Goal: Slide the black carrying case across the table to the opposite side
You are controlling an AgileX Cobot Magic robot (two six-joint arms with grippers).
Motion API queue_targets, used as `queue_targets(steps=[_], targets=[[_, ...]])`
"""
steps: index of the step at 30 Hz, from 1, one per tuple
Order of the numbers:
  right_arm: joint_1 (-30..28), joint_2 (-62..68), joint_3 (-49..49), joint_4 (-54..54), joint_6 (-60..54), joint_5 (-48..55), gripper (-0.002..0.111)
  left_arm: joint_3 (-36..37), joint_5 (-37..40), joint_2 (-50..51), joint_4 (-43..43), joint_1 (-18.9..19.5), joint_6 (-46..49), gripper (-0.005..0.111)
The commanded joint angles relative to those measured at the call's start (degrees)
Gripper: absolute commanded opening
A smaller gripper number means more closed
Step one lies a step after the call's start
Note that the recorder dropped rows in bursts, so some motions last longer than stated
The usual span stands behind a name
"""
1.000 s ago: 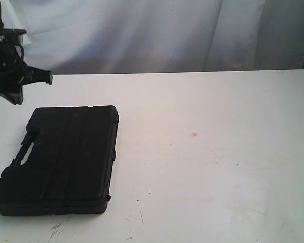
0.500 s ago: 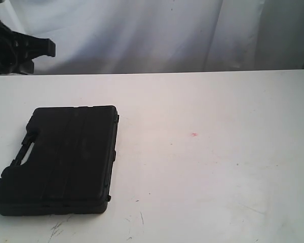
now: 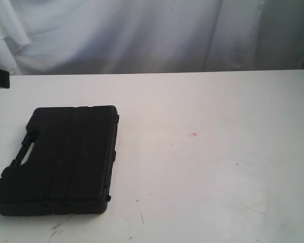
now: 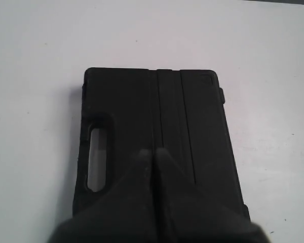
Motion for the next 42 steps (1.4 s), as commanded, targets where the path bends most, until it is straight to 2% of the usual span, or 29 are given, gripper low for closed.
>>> queue_targets(steps=[1, 7, 15, 19, 23, 28, 30, 35, 42], targets=[[0.1, -0.3, 0.2, -0.5, 0.0, -0.1, 0.0, 0.2, -0.3, -0.5, 0.2, -0.3, -0.5, 0.0], [0.1, -0.3, 0.2, -0.5, 0.0, -0.1, 0.0, 0.2, -0.4, -0.5, 2.2, -0.3, -0.5, 0.0], [0.1, -0.3, 0.2, -0.5, 0.0, -0.1, 0.0, 0.9, -0.4, -0.8, 9.5, -0.2, 0.0, 0.0], [0.1, -0.3, 0.2, -0.5, 0.0, -0.1, 0.0, 9.5, -10.6, -7.4, 5.7, 4.0, 5.0, 0.0], [0.1, -0.3, 0.2, -0.5, 0.0, -0.1, 0.0, 18.2, -18.8, -15.6, 2.2, 7.9, 5.3, 0.0], [0.1, -0.3, 0.2, -0.5, 0.0, -0.1, 0.0, 27.1, -19.8, -29.4, -3.4, 14.2, 5.4, 0.0], [0.1, -0.3, 0.2, -0.5, 0.0, -0.1, 0.0, 30.4, -19.8, -34.2, -3.5, 15.5, 5.4, 0.0], [0.1, -0.3, 0.2, -0.5, 0.0, -0.1, 0.0, 36.6, -19.8, -42.1, -5.6, 17.4, 5.3, 0.0], [0.1, -0.3, 0.2, -0.5, 0.0, -0.1, 0.0, 39.7, -19.9, -47.6, -6.1, 19.1, 5.5, 0.0]])
